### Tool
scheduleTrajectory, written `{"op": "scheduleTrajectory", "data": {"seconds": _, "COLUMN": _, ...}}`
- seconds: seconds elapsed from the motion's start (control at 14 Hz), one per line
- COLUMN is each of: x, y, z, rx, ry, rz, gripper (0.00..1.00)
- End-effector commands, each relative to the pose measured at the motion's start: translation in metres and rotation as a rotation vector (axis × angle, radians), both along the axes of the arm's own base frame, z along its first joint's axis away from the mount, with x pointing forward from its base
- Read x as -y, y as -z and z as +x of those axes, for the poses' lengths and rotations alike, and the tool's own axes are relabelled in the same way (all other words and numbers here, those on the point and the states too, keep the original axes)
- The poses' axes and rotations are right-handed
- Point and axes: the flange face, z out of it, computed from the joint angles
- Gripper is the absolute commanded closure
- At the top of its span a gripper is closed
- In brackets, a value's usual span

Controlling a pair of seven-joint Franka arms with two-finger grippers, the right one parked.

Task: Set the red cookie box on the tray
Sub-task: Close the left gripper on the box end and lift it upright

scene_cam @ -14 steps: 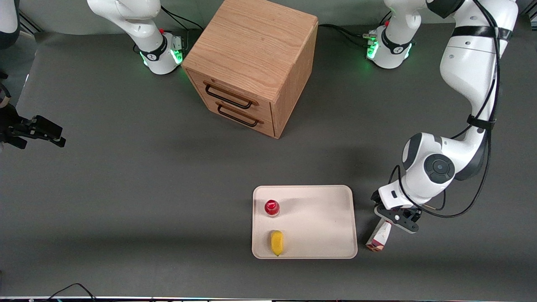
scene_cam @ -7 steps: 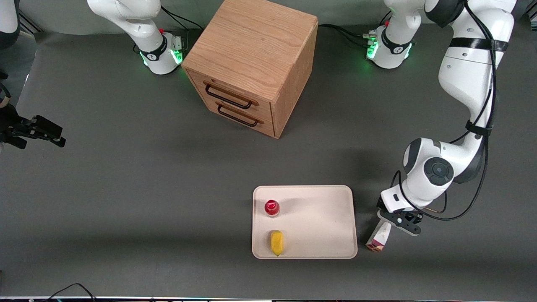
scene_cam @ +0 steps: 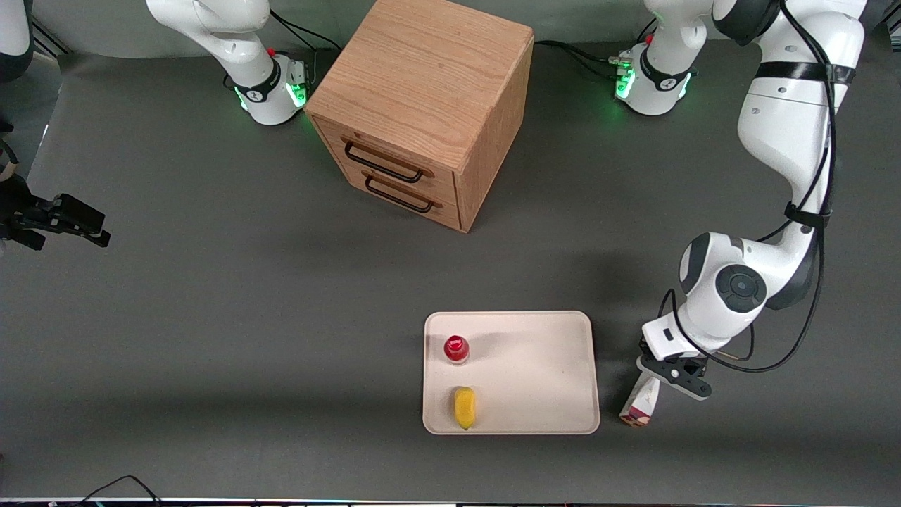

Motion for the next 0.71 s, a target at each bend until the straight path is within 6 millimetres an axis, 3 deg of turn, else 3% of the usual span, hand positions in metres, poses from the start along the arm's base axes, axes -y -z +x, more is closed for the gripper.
{"op": "scheduleTrajectory", "data": {"seconds": 0.0, "x": -0.008, "y": -0.067, "z": 0.008, "rx": -0.036, "ry": -0.079, "rz": -0.026, "gripper": 1.00}}
{"op": "scheduleTrajectory", "data": {"seconds": 0.43, "x": -0.003, "y": -0.192, "z": 0.006, "rx": -0.157, "ry": -0.296, "rz": -0.141, "gripper": 1.00}}
{"op": "scheduleTrajectory", "data": {"seconds": 0.64, "x": 0.042, "y": -0.219, "z": -0.004, "rx": -0.186, "ry": -0.437, "rz": -0.190, "gripper": 1.00}}
